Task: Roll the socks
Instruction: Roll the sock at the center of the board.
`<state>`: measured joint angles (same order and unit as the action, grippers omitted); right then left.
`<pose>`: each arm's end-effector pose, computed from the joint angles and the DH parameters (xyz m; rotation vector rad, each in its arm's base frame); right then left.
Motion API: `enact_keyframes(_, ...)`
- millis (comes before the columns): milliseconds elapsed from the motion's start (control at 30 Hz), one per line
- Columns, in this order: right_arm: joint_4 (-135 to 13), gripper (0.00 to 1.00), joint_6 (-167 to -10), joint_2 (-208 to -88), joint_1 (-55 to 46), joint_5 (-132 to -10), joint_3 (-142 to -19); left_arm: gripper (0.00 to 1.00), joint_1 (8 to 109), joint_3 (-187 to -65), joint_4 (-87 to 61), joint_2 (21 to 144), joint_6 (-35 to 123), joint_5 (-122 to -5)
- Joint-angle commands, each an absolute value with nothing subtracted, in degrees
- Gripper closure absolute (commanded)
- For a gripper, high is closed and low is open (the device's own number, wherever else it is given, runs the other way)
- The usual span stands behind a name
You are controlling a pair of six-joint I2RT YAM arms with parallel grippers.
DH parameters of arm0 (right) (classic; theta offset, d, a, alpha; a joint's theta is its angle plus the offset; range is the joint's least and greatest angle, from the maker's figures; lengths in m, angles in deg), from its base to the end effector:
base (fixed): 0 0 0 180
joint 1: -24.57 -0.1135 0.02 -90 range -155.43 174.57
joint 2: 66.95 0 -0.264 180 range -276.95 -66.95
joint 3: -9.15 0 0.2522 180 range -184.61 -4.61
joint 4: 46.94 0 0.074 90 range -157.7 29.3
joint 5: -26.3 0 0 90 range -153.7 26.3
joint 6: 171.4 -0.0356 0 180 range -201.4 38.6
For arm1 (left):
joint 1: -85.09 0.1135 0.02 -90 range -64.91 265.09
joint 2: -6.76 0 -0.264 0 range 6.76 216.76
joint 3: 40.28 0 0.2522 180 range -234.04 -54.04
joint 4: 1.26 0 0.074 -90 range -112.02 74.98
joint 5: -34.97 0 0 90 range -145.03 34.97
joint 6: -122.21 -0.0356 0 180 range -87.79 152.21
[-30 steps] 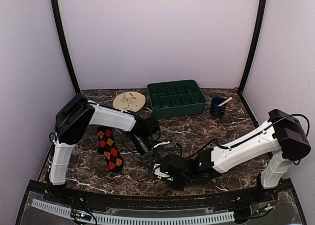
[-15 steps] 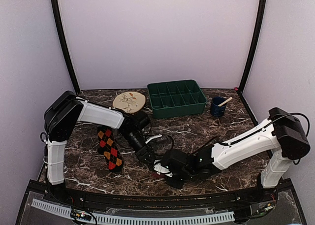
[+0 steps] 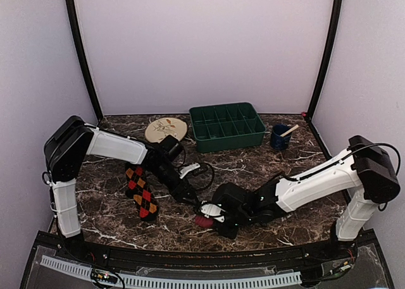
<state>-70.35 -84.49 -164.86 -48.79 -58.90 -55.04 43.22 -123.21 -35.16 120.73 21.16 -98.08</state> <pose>0.0961 0.3110 0.1430 -1.4776 2.1558 0.3909 0.2710 -0.2755 0.1341 1.4073 2.2992 -1.1797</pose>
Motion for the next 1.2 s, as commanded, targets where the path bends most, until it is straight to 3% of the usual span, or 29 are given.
enact_keyframes(0, -74.2, 0.93, -86.1, -165.9, -46.5, -64.3, -52.8, 0.35, 44.5, -120.3, -33.2, 118.0, 23.8, -88.2)
enact_keyframes(500, -74.7, 0.93, -88.1, -167.0, -37.9, -83.3, -53.6, 0.4, 43.3, -105.7, -17.6, 102.8, 29.4, -78.4)
enact_keyframes(967, -74.5, 0.93, -89.3, -169.7, -32.2, -98.9, -54.0, 0.51, 29.0, -99.3, -13.9, 92.8, 19.9, -65.5)
enact_keyframes(1167, -74.8, 0.93, -89.3, -171.5, -30.7, -103.6, -54.8, 0.5, 24.7, -98.6, -13.7, 91.7, 14.5, -62.4)
